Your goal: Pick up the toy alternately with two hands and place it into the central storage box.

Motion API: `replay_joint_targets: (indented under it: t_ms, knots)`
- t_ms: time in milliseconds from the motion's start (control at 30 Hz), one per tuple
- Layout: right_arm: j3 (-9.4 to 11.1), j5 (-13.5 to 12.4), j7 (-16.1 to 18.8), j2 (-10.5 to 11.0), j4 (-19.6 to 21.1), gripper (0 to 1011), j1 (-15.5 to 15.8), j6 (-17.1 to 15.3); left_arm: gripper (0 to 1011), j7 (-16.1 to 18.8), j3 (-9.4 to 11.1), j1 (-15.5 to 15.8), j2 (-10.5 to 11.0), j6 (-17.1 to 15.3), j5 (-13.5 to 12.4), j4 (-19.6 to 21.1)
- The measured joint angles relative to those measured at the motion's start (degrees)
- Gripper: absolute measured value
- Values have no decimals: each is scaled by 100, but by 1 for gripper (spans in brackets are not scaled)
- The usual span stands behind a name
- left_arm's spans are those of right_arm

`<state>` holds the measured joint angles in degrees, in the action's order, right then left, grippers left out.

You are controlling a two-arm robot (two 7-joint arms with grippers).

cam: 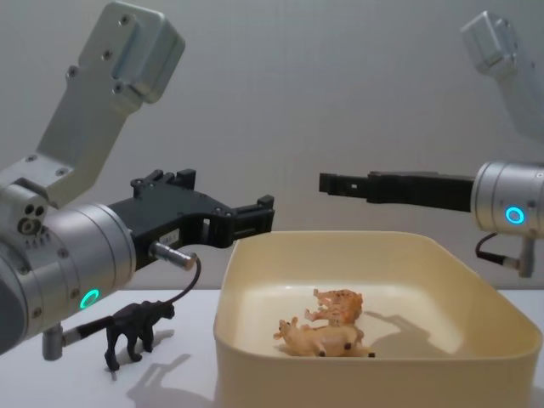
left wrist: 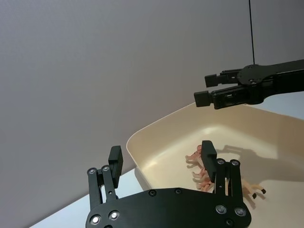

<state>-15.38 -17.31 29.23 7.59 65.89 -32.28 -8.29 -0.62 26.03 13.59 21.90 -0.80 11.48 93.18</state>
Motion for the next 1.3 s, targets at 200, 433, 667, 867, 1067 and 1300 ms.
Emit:
replay_joint_targets:
  t_ms: [200, 433, 667, 867, 1067, 1300]
  knots:
    - [118, -42, -130, 157, 298, 1001, 198, 0, 1001, 0, 0, 0, 0, 0, 0, 0]
    - [342, -141, -389, 453, 816, 1001, 569, -4, 1001, 0, 0, 0, 0, 0, 0, 0]
    - [624, -278, -673, 807, 1364, 1001, 1011, 0, 1001, 0, 0, 0, 0, 0, 0, 0]
    - [813, -373, -853, 1039, 1732, 1001, 1308, 16, 1001, 13, -3, -21, 7, -6, 7, 18]
    - [930, -430, -963, 1182, 1953, 1001, 1489, 25, 1001, 249, -31, -186, 109, -110, 156, 222]
    - [1007, -468, -1032, 1277, 2103, 1001, 1612, 30, 1002, 562, -139, -472, 359, -347, 556, 534]
